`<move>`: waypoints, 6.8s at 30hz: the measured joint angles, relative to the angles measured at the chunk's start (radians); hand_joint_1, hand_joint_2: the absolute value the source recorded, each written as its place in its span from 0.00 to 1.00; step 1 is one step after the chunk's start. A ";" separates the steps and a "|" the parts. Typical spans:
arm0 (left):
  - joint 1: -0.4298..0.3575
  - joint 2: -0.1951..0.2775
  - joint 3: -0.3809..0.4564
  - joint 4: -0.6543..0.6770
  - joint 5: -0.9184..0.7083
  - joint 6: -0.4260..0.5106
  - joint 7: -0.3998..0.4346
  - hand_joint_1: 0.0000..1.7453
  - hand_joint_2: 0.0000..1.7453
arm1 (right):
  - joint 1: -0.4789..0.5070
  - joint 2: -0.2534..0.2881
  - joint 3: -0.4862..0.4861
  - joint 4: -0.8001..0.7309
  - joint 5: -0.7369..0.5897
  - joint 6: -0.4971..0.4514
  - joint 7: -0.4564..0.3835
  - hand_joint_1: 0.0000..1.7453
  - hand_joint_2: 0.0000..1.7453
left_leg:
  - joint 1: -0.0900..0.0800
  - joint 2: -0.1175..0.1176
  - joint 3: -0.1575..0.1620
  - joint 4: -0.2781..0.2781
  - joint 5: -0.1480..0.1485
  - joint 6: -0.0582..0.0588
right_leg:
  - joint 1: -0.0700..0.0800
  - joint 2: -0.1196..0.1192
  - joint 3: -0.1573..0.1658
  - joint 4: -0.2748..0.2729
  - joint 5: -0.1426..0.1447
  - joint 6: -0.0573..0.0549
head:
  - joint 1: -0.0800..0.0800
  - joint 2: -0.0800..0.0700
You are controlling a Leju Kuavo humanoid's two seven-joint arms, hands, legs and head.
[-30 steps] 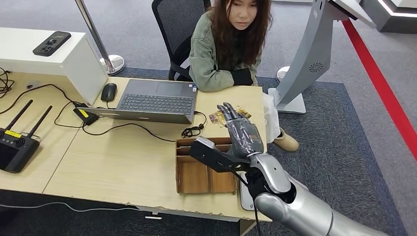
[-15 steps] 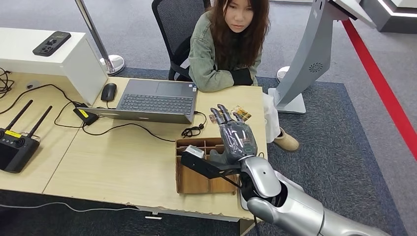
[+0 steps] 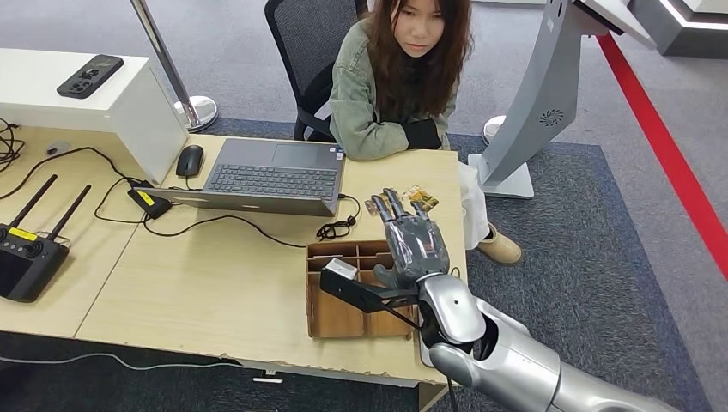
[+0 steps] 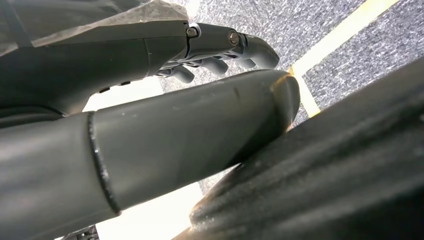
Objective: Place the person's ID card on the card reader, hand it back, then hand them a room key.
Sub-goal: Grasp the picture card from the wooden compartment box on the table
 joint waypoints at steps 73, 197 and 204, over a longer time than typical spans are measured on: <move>-0.030 -0.001 0.008 -0.016 0.019 0.068 0.246 0.00 0.00 | -0.005 0.059 0.013 0.204 0.304 0.053 0.020 0.11 1.00 | 0.001 0.002 0.001 0.000 0.000 0.000 | 0.001 0.002 0.001 0.000 0.001 -0.001 | 0.000 0.000; -0.016 -0.012 0.047 -0.017 0.111 0.106 0.243 0.00 0.00 | -0.116 0.056 0.086 0.140 0.152 0.459 0.023 0.06 1.00 | 0.001 0.002 0.002 0.000 0.000 0.000 | 0.001 0.002 0.002 0.000 0.001 -0.001 | 0.000 0.000; -0.015 -0.014 0.048 -0.017 0.116 0.108 0.244 0.00 0.00 | -0.088 0.048 0.071 0.118 0.193 0.468 0.023 0.05 1.00 | 0.001 0.002 0.002 0.000 0.000 0.000 | 0.001 0.002 0.002 0.000 0.001 -0.001 | 0.000 0.000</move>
